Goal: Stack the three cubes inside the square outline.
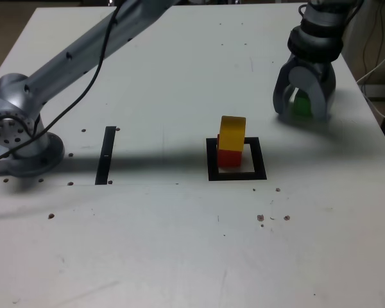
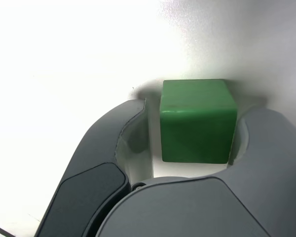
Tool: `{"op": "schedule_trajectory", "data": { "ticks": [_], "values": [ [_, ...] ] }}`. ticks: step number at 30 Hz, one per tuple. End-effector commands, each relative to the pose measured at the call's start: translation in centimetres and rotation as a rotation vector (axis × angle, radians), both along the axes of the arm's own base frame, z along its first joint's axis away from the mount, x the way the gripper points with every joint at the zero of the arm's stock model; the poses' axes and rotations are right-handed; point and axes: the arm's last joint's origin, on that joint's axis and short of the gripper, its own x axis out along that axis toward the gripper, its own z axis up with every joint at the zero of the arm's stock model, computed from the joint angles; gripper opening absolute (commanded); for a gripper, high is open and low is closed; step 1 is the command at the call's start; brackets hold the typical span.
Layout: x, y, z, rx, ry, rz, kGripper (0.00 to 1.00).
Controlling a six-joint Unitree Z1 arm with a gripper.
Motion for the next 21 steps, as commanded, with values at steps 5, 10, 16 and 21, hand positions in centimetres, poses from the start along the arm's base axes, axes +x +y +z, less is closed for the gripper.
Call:
{"op": "schedule_trajectory", "data": {
  "ticks": [5, 10, 16, 21],
  "values": [
    [-0.1, -0.3, 0.1, 0.027, 0.014, -0.004, 0.12],
    [0.0, -0.6, 0.3, 0.062, 0.007, -0.005, 0.12],
    [-0.4, -0.6, 1.7, 0.066, -0.007, -0.004, 0.12],
    [-1.8, -0.9, 4.7, 0.062, -0.031, -0.003, 0.12]
  ]
}}
